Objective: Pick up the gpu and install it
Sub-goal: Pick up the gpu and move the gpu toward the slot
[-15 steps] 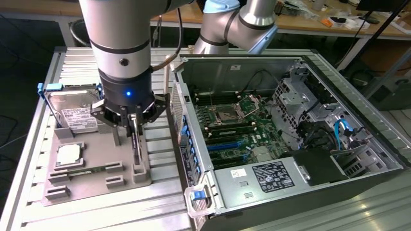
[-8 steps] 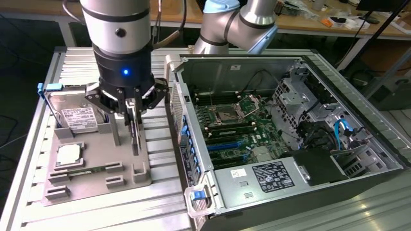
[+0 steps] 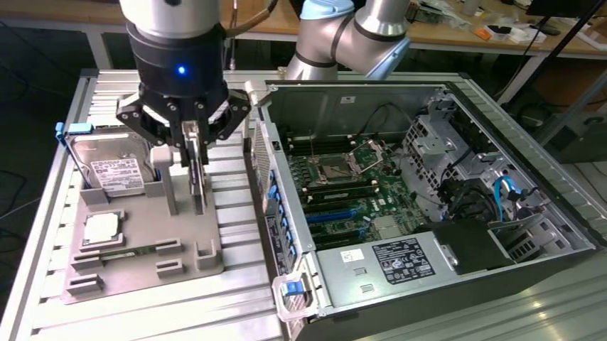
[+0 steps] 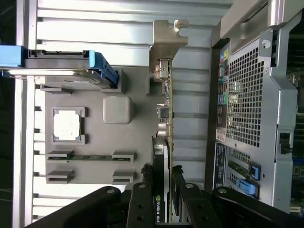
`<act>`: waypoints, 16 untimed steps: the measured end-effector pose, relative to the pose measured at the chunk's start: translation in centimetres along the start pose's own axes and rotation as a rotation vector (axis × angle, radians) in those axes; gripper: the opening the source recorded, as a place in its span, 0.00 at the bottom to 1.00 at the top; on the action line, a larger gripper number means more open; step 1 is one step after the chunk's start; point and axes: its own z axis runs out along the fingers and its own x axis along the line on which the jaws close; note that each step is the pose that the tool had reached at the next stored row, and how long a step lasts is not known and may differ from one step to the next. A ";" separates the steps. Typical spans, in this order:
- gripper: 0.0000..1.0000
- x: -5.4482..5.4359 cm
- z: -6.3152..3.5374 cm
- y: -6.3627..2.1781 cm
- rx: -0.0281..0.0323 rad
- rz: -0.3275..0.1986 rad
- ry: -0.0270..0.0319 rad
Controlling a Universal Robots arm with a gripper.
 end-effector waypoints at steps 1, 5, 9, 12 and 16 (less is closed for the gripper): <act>0.27 0.0 -0.49 0.03 0.0004 0.000 0.0000; 0.27 0.0 -2.25 0.13 0.0020 0.000 -0.0002; 0.27 -0.1 -4.08 0.22 0.0039 0.000 -0.0003; 0.27 -0.1 -5.43 0.29 0.0052 0.000 -0.0008; 0.27 -0.1 -7.46 0.38 0.0074 0.000 -0.0022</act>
